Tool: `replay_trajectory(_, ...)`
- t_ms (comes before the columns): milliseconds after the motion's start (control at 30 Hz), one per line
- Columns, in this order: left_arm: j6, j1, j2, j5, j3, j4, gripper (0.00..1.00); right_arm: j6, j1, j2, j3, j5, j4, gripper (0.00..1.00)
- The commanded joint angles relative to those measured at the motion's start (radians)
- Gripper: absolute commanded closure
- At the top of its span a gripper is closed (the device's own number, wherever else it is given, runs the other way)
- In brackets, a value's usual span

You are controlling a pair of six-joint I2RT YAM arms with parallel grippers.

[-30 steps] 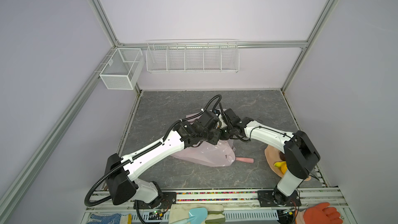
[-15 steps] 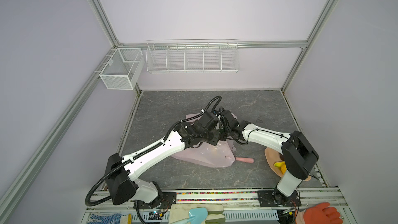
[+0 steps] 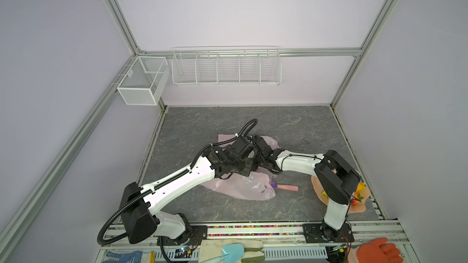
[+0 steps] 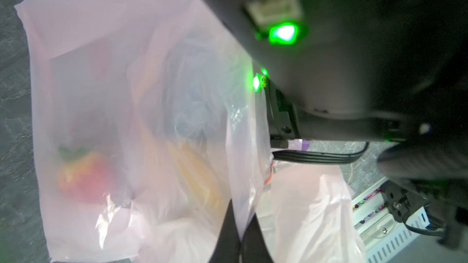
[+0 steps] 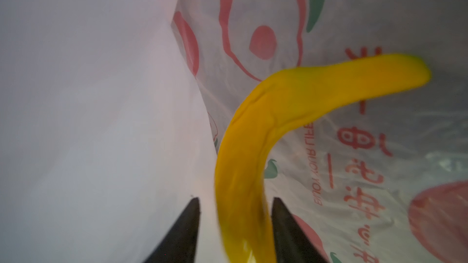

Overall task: Place the fruits into the plastic bag
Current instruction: Place the fruit in the plastic bag.

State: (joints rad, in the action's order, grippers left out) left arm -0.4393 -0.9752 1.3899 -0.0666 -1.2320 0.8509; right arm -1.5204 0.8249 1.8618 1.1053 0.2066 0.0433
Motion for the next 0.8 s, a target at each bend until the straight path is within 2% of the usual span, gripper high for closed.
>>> replay_trajectory(0, 0.048, -0.011, -0.009, 0.005, -0.017, -0.165, 1.00, -0.150, 0.097, 0.004, -0.011, -0.012, -0.027, 0.30)
replay_trajectory(67, 0.053, -0.011, -0.017, -0.017, -0.020, -0.153, 1.00, -0.153, 0.096, -0.028, -0.031, -0.020, -0.056, 0.19)
replay_trajectory(267, 0.069, -0.012, -0.046, -0.074, -0.043, -0.119, 1.00, -0.077, 0.088, -0.127, -0.049, -0.041, -0.175, 0.06)
replay_trajectory(533, 0.089, -0.011, -0.049, -0.103, -0.058, -0.095, 1.00, 0.065, 0.058, -0.259, -0.084, -0.078, -0.322, 0.00)
replay_trajectory(767, 0.087, -0.011, -0.049, -0.103, -0.043, -0.104, 1.00, 0.213, 0.038, -0.349, -0.091, -0.133, -0.496, 0.01)
